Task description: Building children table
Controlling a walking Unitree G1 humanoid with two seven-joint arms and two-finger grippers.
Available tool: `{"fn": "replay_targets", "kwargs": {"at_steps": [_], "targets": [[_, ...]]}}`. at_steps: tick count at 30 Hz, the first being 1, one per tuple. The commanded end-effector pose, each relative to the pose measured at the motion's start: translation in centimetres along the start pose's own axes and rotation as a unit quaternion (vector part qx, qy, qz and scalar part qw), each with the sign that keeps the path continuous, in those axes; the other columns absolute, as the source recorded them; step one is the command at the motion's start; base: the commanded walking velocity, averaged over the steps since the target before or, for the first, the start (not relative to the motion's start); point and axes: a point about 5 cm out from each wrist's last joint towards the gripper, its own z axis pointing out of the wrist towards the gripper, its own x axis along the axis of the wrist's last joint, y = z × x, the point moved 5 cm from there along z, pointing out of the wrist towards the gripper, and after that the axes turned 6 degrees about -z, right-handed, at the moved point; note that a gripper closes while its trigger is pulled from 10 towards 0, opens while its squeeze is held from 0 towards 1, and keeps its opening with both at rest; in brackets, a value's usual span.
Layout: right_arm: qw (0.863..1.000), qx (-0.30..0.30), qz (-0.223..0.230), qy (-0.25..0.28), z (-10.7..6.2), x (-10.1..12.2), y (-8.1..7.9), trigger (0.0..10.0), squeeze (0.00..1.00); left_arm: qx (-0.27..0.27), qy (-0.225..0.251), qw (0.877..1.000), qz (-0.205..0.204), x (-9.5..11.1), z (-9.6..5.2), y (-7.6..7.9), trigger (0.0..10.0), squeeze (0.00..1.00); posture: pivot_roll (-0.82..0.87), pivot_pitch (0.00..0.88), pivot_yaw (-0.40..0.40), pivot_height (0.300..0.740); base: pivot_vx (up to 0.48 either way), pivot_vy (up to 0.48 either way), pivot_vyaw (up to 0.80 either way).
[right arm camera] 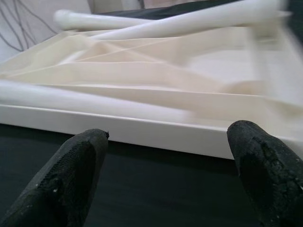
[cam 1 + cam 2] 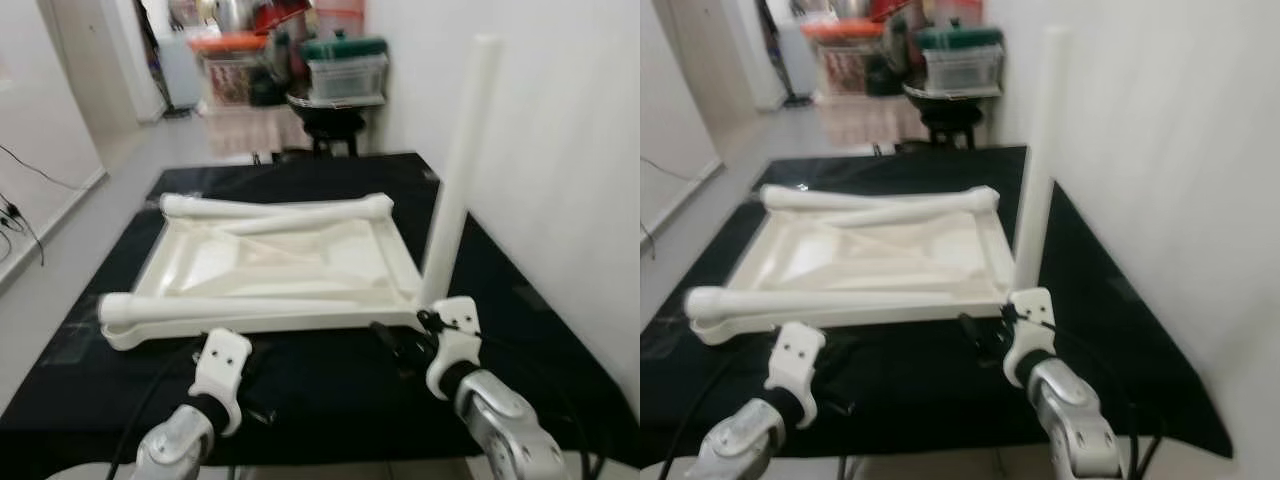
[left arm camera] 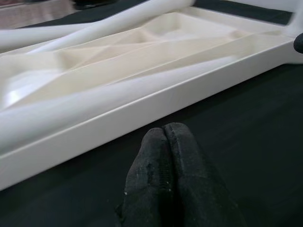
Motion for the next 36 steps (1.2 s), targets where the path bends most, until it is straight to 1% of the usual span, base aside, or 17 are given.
{"fn": "replay_targets", "kwargs": {"at_steps": [1,11,15,21,22,28,30,31,33,34,36], "targets": [[1.000,0.014,0.009,0.004,0.3,0.1,-0.7,10.0,0.00,0.013,-0.011,1.000,0.010,-0.5,-0.2,-0.8,10.0,0.00,-0.02,0.000,-0.015,0.740,0.000,0.480,0.00],[1.000,0.015,0.011,0.004,0.4,0.2,-0.7,10.0,0.00,0.016,-0.004,1.000,0.009,-0.2,0.0,-0.9,10.0,0.00,-0.01,0.000,-0.010,0.740,0.000,0.479,0.00],[1.000,0.017,0.009,0.004,0.6,0.2,-0.9,10.0,0.00,0.018,0.008,1.000,0.015,0.3,0.2,-1.1,10.0,0.00,0.00,0.000,-0.012,0.740,0.000,0.000,0.00],[1.000,0.018,0.005,0.005,0.7,0.2,-1.0,10.0,0.00,0.015,0.013,1.000,0.019,0.6,0.5,-1.2,10.0,0.00,-0.01,0.000,-0.005,0.740,0.000,0.000,0.00],[1.000,0.017,0.001,0.007,0.8,0.3,-1.1,10.0,0.00,0.011,0.014,1.000,0.024,0.8,0.7,-1.2,10.0,0.00,-0.01,0.000,-0.002,0.740,0.000,0.000,0.00],[1.000,0.011,-0.014,0.013,1.1,0.6,-0.9,10.0,0.00,-0.003,0.012,1.000,0.027,0.9,1.2,-0.9,10.0,0.00,-0.02,0.000,0.003,0.740,0.000,0.000,0.00],[1.000,0.009,-0.017,0.015,1.2,0.6,-0.9,10.0,0.00,-0.007,0.012,1.000,0.022,0.9,1.4,-0.8,10.0,0.00,-0.02,0.000,0.007,0.740,0.000,0.000,0.00],[1.000,0.008,-0.020,0.017,1.3,0.7,-0.9,10.0,0.00,-0.008,0.012,1.000,0.002,1.0,1.5,-0.9,10.0,0.00,-0.02,0.000,0.008,0.740,0.000,0.000,0.00],[1.000,0.008,-0.020,0.017,1.3,0.7,-0.9,10.0,0.00,-0.008,0.012,1.000,0.002,1.0,1.5,-0.9,10.0,0.00,-0.02,0.000,0.008,0.740,0.000,0.000,0.00],[0.999,0.003,-0.022,0.023,1.5,0.9,-1.0,10.0,0.00,-0.008,0.016,0.998,-0.058,1.4,2.0,-1.2,10.0,0.00,-0.02,0.000,0.012,0.740,0.000,0.000,0.00],[0.999,0.003,-0.022,0.023,1.5,0.9,-1.0,10.0,0.00,-0.008,0.016,0.998,-0.058,1.4,2.0,-1.2,10.0,0.00,-0.02,0.000,0.012,0.740,0.000,0.000,0.00]]}}
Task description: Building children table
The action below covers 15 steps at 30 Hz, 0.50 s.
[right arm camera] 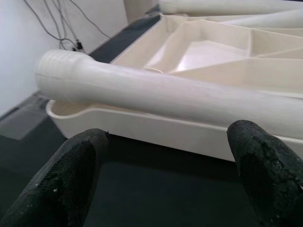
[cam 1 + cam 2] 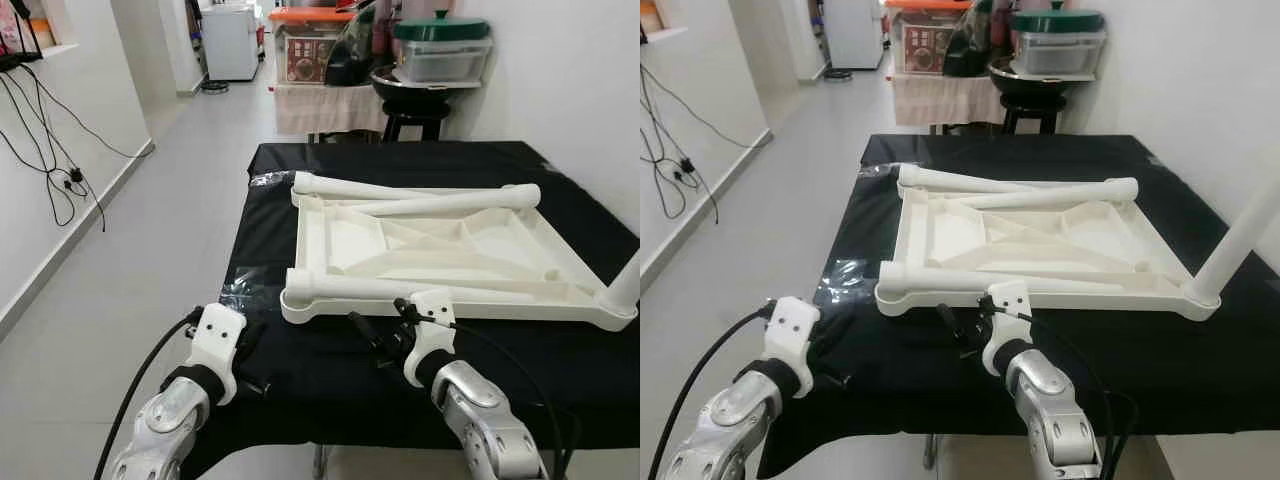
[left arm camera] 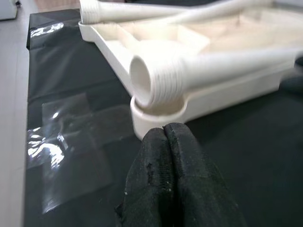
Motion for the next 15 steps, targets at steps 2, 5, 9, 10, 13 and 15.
{"fn": "replay_targets", "kwargs": {"at_steps": [2,5,9,10,13,15], "targets": [[1.000,-0.006,-0.007,0.020,0.8,0.8,-0.2,10.0,0.00,0.002,0.001,0.998,-0.055,0.5,0.5,-1.0,10.0,0.00,-0.01,0.000,0.021,0.740,0.000,0.000,0.00],[0.999,-0.011,-0.007,0.031,1.3,1.2,-0.3,10.0,0.00,-0.013,0.006,0.998,-0.061,1.3,0.8,-0.8,10.0,0.00,0.00,0.000,0.027,0.740,0.000,0.000,0.00],[0.999,-0.014,0.001,0.046,1.7,1.9,-0.3,10.0,0.00,-0.038,0.012,0.997,-0.060,2.2,1.1,-0.1,10.0,0.00,0.00,0.000,0.036,0.740,0.000,0.000,0.00],[0.998,-0.017,0.001,0.052,1.9,2.3,-0.3,10.0,0.00,-0.048,0.017,0.997,-0.063,2.8,1.2,0.4,10.0,0.00,0.00,0.000,0.042,0.740,0.000,0.000,0.00],[0.998,-0.022,0.000,0.066,2.1,3.1,-0.1,10.0,0.00,-0.060,0.027,0.995,-0.076,3.7,1.6,1.1,10.0,0.00,-0.01,0.000,0.051,0.740,0.000,0.000,0.00],[0.997,-0.026,0.000,0.075,2.3,3.7,0.1,10.0,0.00,-0.067,0.031,0.993,-0.088,4.3,1.9,1.5,10.0,0.00,-0.02,0.000,0.063,0.740,0.000,0.000,0.00]]}}
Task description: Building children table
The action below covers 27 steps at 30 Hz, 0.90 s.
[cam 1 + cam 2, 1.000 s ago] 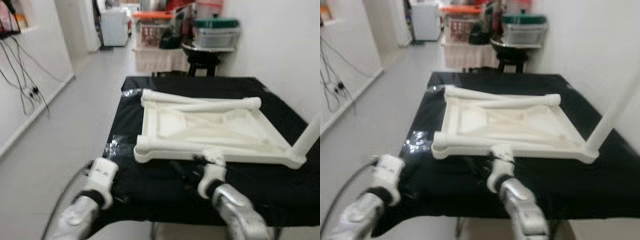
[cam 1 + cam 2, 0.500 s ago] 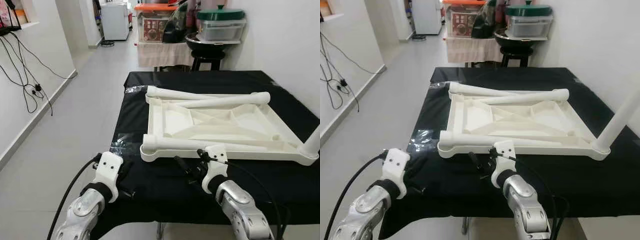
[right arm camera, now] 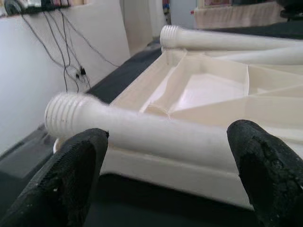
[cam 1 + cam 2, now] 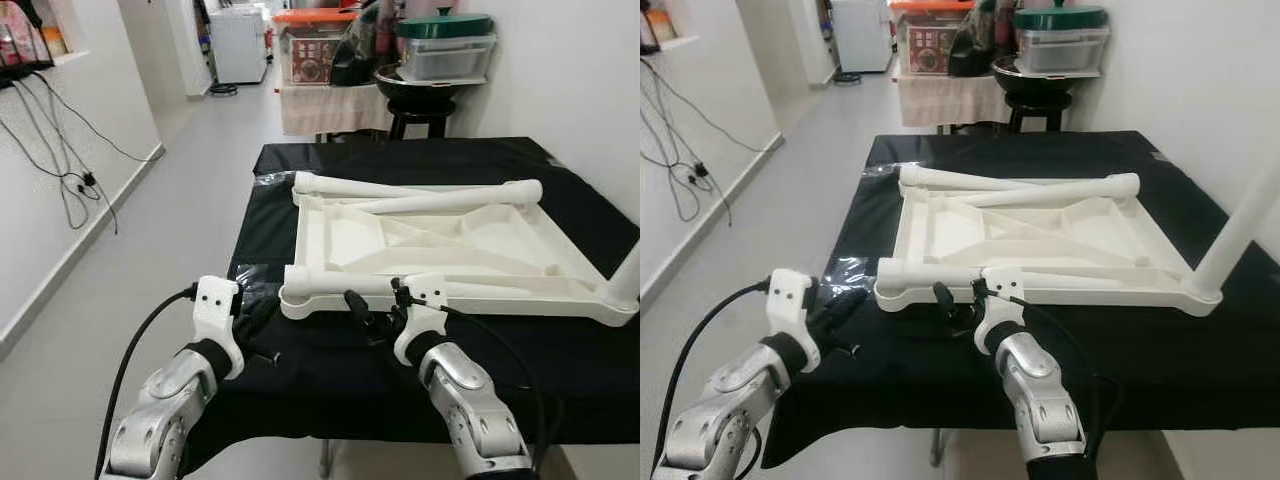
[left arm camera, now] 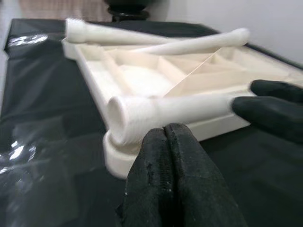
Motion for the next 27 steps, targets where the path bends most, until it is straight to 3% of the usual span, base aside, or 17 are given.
{"fn": "replay_targets", "kwargs": {"at_steps": [1,5,6,7,15,20,27], "targets": [[1.000,-0.010,0.001,0.018,0.4,0.8,0.2,10.0,0.00,-0.011,0.008,1.000,-0.020,1.1,0.7,0.8,10.0,0.00,-0.04,0.000,0.081,0.740,0.000,0.000,0.00],[0.999,-0.015,-0.004,0.032,0.4,1.6,0.4,10.0,0.00,-0.009,0.000,0.999,-0.035,1.4,1.2,1.3,10.0,0.00,-0.05,0.000,0.085,0.740,0.000,0.000,0.00],[0.999,-0.015,-0.007,0.037,0.3,1.7,0.5,10.0,0.00,-0.009,-0.001,0.999,-0.042,1.4,1.1,1.3,10.0,0.35,-0.05,0.000,0.085,0.740,0.000,0.000,0.00],[0.999,-0.016,-0.010,0.040,0.4,1.8,0.5,10.0,0.00,-0.013,-0.006,0.999,-0.037,1.4,1.1,1.4,10.0,1.00,-0.07,0.000,0.090,0.740,0.000,0.000,0.00],[0.998,-0.031,-0.012,0.050,0.8,2.3,1.4,10.0,0.00,-0.034,-0.019,0.999,-0.023,1.0,1.3,1.4,10.0,1.00,-0.06,0.000,0.084,0.740,0.000,0.000,0.00],[0.996,-0.040,-0.014,0.074,1.1,3.9,2.0,10.0,0.00,-0.025,-0.016,1.000,-0.010,2.1,1.3,0.6,10.0,1.00,-0.04,0.000,0.062,0.740,0.000,0.000,0.00],[0.997,-0.029,-0.019,0.063,0.6,3.4,1.6,10.0,0.00,-0.006,0.006,1.000,-0.016,3.9,0.3,0.6,10.0,1.00,-0.03,0.000,0.033,0.740,0.000,0.000,0.00]]}}
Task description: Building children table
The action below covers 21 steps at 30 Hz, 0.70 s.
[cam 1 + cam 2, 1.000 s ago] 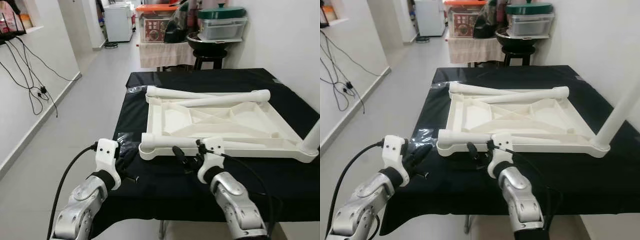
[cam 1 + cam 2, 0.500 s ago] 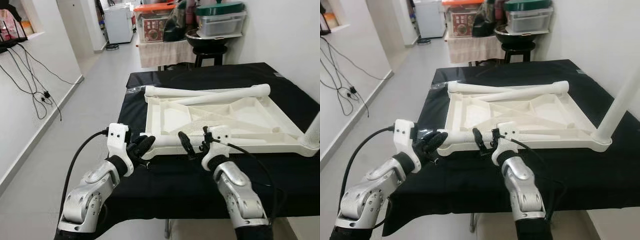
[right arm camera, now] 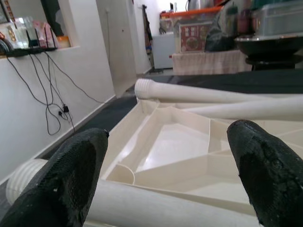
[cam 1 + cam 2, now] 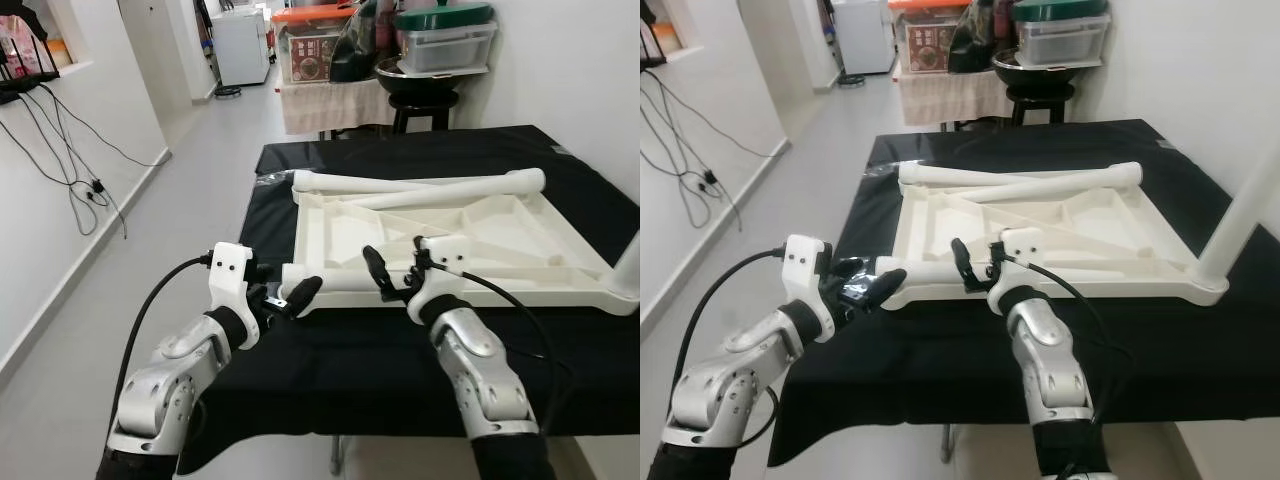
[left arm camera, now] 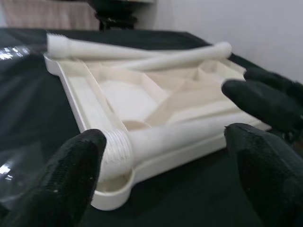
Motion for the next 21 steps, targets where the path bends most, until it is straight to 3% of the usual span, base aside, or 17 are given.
{"fn": "replay_targets", "kwargs": {"at_steps": [1,8,9,10,13,15,19,20,21], "targets": [[1.000,0.012,-0.003,-0.013,-0.6,-0.6,-0.6,10.0,0.00,0.011,0.003,1.000,-0.004,0.7,-0.8,-0.2,10.0,1.00,-0.04,0.000,0.033,0.740,0.000,0.000,0.00],[1.000,0.004,0.001,-0.026,-2.0,-1.4,-0.1,10.0,0.00,0.027,-0.025,0.999,-0.016,-0.9,-1.1,-0.4,10.0,1.00,-0.05,0.000,0.056,0.740,0.000,0.000,0.00],[1.000,0.000,0.006,-0.022,-2.2,-1.3,0.1,10.0,0.00,0.039,-0.031,0.999,-0.012,-1.4,-1.3,-1.0,10.0,0.15,-0.05,0.000,0.056,0.740,0.000,0.000,0.00],[1.000,-0.004,0.000,-0.020,-2.4,-1.2,0.3,10.0,0.00,0.054,-0.040,0.998,-0.001,-2.0,-1.6,-1.6,10.0,0.00,-0.05,0.000,0.050,0.740,0.000,0.000,0.00],[1.000,-0.007,-0.004,-0.019,-2.5,-1.2,0.3,10.0,0.00,0.064,-0.047,0.997,0.007,-2.5,-1.8,-2.1,10.0,0.00,-0.05,0.000,0.050,0.740,0.000,0.000,0.00],[1.000,0.008,-0.001,-0.022,-3.2,-1.5,-0.6,10.0,0.00,0.083,-0.020,0.996,-0.002,-2.1,-3.1,-2.8,10.0,0.00,-0.04,0.000,0.006,0.740,0.000,0.000,0.00],[1.000,0.015,0.002,-0.023,-3.4,-1.5,-1.0,10.0,0.00,0.088,-0.008,0.996,-0.010,-1.8,-3.5,-2.8,10.0,0.00,-0.04,0.000,0.006,0.740,0.000,0.000,0.00],[0.999,0.040,0.004,-0.020,-3.6,-1.4,-2.0,10.0,0.00,0.091,0.015,0.996,0.002,-1.4,-4.0,-2.6,10.0,0.00,-0.04,0.000,-0.014,0.740,0.000,0.000,0.00],[0.999,0.040,0.004,-0.020,-3.6,-1.4,-2.0,10.0,0.00,0.091,0.015,0.996,0.002,-1.4,-4.0,-2.6,10.0,0.00,-0.04,0.000,-0.014,0.740,0.000,0.000,0.00]]}}
